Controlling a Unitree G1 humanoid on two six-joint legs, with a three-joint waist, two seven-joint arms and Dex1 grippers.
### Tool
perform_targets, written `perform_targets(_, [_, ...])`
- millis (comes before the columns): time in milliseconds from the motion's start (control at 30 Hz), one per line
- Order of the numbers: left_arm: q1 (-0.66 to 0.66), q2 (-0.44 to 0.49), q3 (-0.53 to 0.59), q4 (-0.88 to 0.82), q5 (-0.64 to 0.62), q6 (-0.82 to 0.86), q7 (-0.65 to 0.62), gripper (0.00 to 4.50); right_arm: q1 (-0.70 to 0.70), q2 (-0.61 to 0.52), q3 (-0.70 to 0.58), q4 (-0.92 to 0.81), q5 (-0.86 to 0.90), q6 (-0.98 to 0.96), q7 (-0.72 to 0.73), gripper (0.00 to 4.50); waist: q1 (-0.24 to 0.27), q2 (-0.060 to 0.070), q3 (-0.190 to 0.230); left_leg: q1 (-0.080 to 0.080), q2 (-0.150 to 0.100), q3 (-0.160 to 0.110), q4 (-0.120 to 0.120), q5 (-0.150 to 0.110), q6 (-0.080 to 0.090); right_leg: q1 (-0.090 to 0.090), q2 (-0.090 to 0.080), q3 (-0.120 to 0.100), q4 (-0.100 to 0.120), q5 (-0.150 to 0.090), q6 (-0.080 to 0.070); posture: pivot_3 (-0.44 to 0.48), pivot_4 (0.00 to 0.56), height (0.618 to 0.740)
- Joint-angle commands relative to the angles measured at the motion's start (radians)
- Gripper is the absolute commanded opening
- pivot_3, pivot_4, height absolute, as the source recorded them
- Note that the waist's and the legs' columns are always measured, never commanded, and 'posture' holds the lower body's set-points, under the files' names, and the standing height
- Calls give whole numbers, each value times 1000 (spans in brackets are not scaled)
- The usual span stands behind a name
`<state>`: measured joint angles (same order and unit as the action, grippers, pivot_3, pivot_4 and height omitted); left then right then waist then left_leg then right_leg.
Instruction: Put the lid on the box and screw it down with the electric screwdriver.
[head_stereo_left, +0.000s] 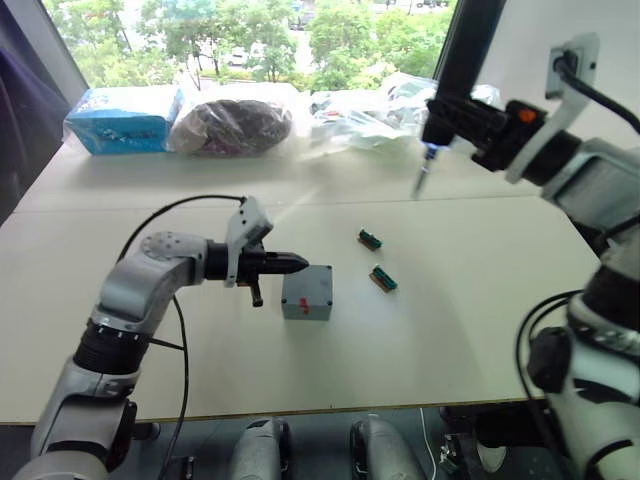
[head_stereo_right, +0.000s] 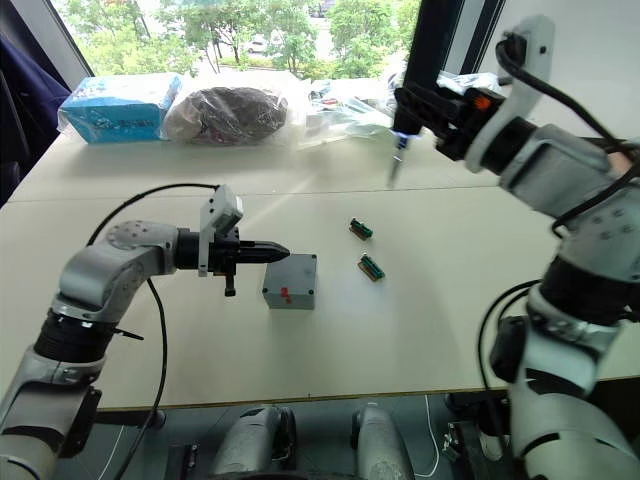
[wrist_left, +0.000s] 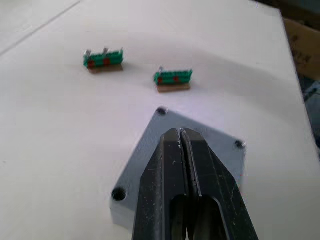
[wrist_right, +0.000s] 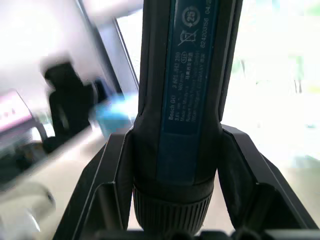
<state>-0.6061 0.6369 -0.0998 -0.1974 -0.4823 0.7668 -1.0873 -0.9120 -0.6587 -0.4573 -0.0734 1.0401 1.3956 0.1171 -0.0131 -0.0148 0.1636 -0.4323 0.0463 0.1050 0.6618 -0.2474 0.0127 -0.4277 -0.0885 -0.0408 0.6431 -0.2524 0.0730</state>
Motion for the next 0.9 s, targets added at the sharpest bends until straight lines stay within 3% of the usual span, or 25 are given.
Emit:
perform_targets(33, [-2,31,-22,-116,-37,6,-35,0,9,-133,65,198,-9,211,-34,1852,-4,4,2,0,0,1,0,0,1,0,0,1,-1,0,0,0,150,740])
perform_targets(267, [-8,57,-120,-164,53,-86,-38,0,79,-328,319,412,-18,219,87,1852,-1,9,7,-11,-3,2,1,-1,2,-10,5,2,-3,3,6,0,150,740])
perform_targets(667, [54,56,-98,-205,-2,-44,-25,0,42,-310,538,491,-249,158,292,1852,3,9,8,-12,-2,2,2,-1,2,-11,8,4,-3,4,7,0,150,740])
perform_targets(733, [61,65,-95,-197,3,-44,-19,0,42,-306,559,495,-291,135,318,2834,2,9,8,-12,-3,2,3,-1,2,-11,8,4,-3,4,8,0,150,740])
perform_targets(767, [67,72,-96,-196,7,-43,-17,0,47,-308,571,488,-306,131,334,3009,2,9,8,-12,-3,2,3,-1,2,-11,8,4,-3,4,8,0,150,740])
perform_targets(900, [85,107,-91,-194,19,-43,-13,0,67,-299,571,447,-333,143,385,4459,1,8,8,-11,-2,2,3,-1,2,-10,8,4,-4,5,9,0,150,740])
